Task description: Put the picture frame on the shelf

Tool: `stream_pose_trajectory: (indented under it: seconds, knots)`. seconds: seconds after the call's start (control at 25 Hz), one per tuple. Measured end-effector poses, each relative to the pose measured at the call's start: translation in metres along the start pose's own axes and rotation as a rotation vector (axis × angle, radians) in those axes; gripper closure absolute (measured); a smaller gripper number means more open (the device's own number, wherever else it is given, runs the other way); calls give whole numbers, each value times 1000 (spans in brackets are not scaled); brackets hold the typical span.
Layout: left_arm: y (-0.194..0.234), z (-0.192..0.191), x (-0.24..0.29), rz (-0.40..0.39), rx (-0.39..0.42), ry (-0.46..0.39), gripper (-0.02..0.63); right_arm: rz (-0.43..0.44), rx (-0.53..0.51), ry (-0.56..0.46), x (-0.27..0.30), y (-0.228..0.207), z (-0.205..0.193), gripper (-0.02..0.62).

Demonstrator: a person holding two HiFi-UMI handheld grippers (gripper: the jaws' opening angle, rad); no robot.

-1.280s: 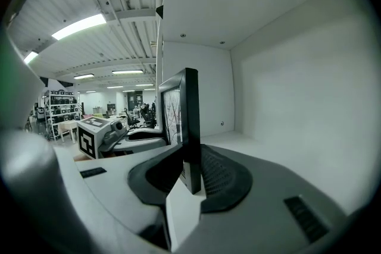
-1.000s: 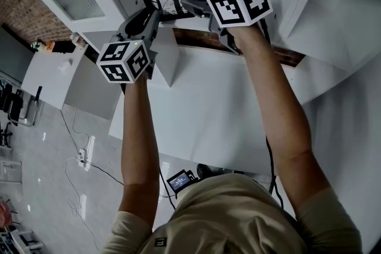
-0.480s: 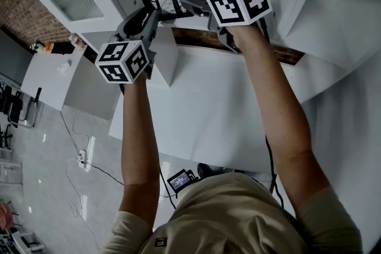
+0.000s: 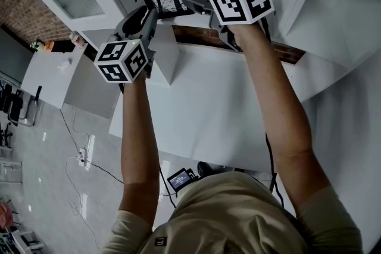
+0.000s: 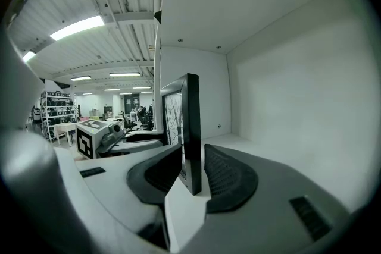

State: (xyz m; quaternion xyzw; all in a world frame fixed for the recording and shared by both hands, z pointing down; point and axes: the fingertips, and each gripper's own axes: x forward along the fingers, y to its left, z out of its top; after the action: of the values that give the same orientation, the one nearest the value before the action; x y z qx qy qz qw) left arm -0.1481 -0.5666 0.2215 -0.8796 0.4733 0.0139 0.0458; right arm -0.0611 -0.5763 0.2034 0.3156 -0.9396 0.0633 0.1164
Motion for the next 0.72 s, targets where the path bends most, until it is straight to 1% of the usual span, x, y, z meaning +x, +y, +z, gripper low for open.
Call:
stream_pose_trajectory:
  seconds: [0.36,0.56,0.72]
  knots:
    - [-1,6,-11,13,12,-2,516,-21,-4,-30,-10,1,6,485]
    - [-3,8,-16,8,23,-7,516,-50,-5,-77,-21,-3,13,485]
    - [-6,13,-30,10,36,-12,516,-58,-12,-117,-32,6,22,486]
